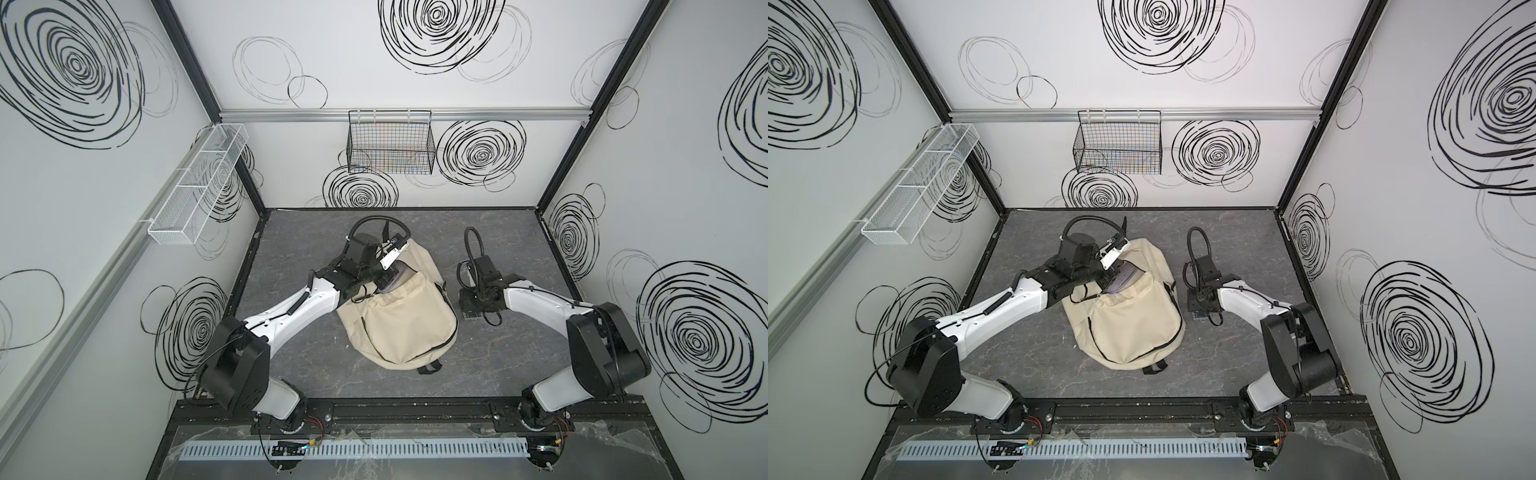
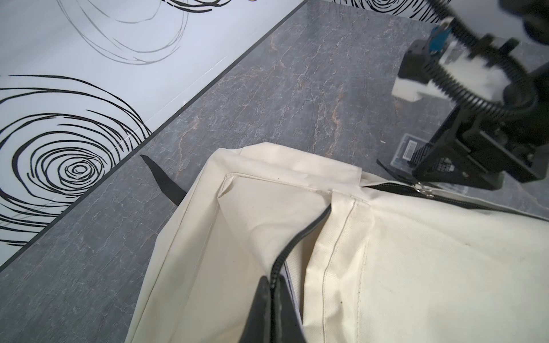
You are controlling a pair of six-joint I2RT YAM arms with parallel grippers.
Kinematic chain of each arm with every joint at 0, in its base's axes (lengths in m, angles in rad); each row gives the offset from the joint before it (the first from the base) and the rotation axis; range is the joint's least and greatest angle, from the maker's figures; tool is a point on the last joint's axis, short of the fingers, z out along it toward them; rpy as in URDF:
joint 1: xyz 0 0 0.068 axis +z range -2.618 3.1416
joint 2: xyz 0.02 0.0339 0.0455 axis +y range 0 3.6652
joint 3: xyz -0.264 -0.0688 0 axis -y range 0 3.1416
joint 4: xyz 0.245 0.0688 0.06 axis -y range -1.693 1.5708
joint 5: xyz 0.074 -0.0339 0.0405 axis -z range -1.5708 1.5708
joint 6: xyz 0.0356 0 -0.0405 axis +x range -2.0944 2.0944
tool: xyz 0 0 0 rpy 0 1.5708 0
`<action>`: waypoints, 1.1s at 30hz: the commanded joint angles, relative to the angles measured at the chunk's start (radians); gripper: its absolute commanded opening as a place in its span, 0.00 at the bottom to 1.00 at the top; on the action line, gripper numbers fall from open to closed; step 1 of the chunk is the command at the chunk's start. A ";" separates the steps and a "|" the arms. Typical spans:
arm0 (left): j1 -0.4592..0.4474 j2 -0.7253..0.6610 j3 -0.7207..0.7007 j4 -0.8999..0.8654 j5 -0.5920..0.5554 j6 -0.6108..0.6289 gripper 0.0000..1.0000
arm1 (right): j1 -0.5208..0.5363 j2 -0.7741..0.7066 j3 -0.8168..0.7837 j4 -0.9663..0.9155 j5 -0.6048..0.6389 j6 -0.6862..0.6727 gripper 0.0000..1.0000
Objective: Pack books, pencil case, and school supplies into a backpack
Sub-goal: Pick up the loose stationery at the center of the table, then place the loose stationery in the student bag.
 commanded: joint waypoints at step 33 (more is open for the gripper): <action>-0.010 -0.015 -0.002 0.102 0.052 -0.039 0.00 | 0.377 0.073 0.164 0.537 -0.272 0.458 0.49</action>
